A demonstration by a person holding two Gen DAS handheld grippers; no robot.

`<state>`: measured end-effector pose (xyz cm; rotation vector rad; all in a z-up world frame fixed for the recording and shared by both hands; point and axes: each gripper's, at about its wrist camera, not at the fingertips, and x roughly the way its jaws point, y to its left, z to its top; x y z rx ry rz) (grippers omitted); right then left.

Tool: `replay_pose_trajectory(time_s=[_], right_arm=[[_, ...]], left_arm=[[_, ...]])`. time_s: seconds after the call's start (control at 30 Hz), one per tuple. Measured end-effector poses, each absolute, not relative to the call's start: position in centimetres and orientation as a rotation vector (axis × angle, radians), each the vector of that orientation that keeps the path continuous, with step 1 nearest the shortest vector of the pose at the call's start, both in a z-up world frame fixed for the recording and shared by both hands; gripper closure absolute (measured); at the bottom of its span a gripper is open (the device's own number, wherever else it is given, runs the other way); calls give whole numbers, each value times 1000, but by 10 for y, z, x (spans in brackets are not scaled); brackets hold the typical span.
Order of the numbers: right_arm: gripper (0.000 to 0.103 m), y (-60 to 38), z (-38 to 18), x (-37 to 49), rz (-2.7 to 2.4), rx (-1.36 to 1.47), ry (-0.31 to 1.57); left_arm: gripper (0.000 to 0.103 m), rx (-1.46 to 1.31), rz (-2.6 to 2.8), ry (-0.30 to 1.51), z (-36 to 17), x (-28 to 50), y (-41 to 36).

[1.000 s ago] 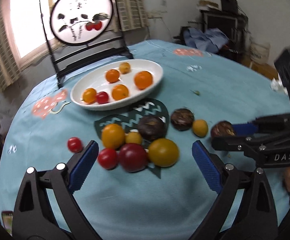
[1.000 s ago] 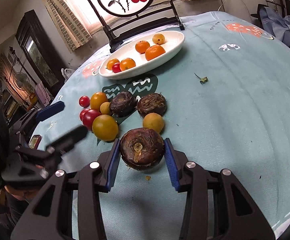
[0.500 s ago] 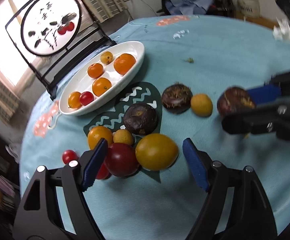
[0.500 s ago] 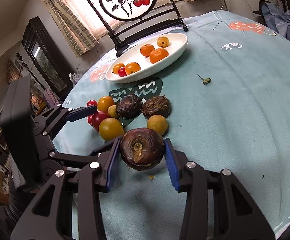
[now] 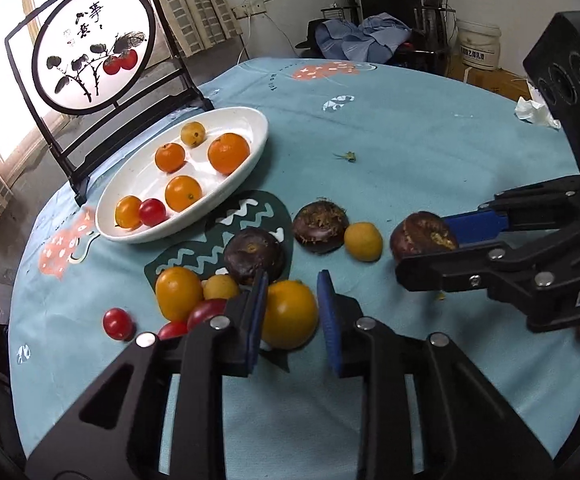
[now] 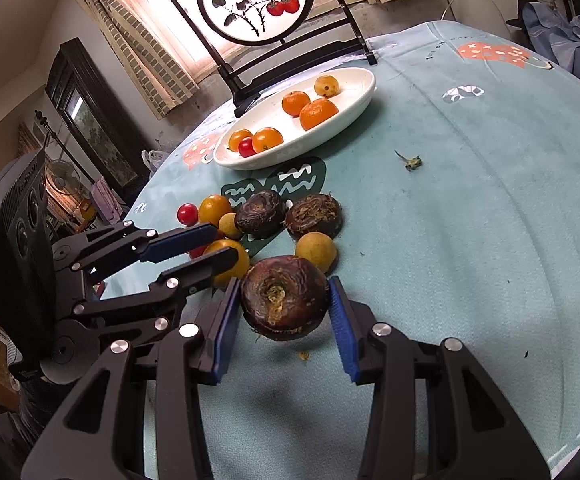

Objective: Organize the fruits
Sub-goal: 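Grasp a yellow-orange fruit with the left tool while the right tool holds the brown fruit, then carry the yellow-orange fruit over the plate with the left tool while the right tool carries the brown fruit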

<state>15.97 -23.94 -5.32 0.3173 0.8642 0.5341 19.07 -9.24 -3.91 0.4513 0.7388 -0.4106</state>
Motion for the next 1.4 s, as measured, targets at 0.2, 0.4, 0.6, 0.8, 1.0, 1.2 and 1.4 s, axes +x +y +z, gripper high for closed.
replay_pose_trajectory(time_s=[0.2, 0.4, 0.6, 0.8, 1.0, 1.2, 1.4], right_arm=[[60, -238, -54, 161, 528, 307, 875], [60, -239, -54, 161, 528, 314, 870], [60, -240, -54, 161, 539, 325, 866], [60, -238, -53, 161, 543, 317, 865], [59, -226, -34, 169, 533, 230, 815], [59, -203, 8, 235, 504, 181, 657], [59, -179, -2, 318, 473, 181, 703]], left_arm=[[52, 542, -422, 747, -48, 189, -99], [50, 633, -395, 791, -60, 204, -107], [64, 561, -408, 806, -54, 211, -97], [64, 364, -451, 791, -42, 206, -75], [64, 124, -460, 739, -14, 219, -44], [64, -24, -313, 701, 9, 278, -17], [64, -78, -197, 736, 5, 345, 2]])
